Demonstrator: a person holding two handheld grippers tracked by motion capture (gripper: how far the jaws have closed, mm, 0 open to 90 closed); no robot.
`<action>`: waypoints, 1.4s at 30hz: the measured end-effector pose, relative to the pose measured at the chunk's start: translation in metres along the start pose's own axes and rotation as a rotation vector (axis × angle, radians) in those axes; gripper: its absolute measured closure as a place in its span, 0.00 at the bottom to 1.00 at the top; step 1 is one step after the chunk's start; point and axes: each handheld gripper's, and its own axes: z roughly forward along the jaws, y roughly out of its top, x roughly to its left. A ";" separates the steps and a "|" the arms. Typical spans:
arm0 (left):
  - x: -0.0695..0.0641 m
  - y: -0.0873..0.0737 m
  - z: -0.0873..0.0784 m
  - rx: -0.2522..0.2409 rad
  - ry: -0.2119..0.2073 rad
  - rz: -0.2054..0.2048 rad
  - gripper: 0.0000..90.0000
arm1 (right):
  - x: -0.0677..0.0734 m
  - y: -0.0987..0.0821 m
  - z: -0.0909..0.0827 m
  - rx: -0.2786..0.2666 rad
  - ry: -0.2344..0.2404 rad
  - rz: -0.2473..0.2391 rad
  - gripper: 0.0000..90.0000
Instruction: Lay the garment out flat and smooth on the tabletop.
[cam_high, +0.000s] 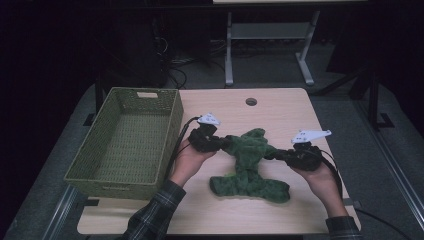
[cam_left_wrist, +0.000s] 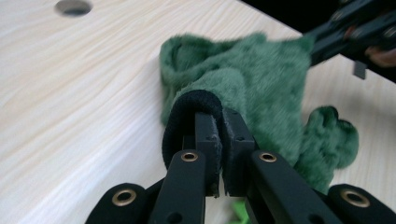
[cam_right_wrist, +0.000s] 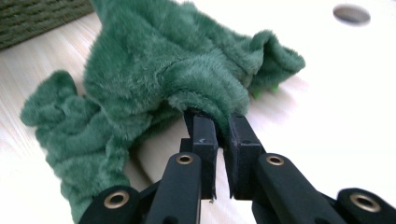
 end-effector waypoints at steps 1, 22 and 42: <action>0.002 -0.004 -0.001 0.003 0.007 -0.015 0.96 | 0.001 0.005 0.001 -0.002 0.008 -0.015 0.93; 0.015 -0.056 0.031 0.202 0.091 -0.069 0.79 | -0.010 -0.004 0.070 0.173 0.089 0.005 0.82; 0.032 0.010 0.013 0.055 0.101 -0.036 0.60 | -0.031 0.049 0.046 0.074 0.099 0.061 0.70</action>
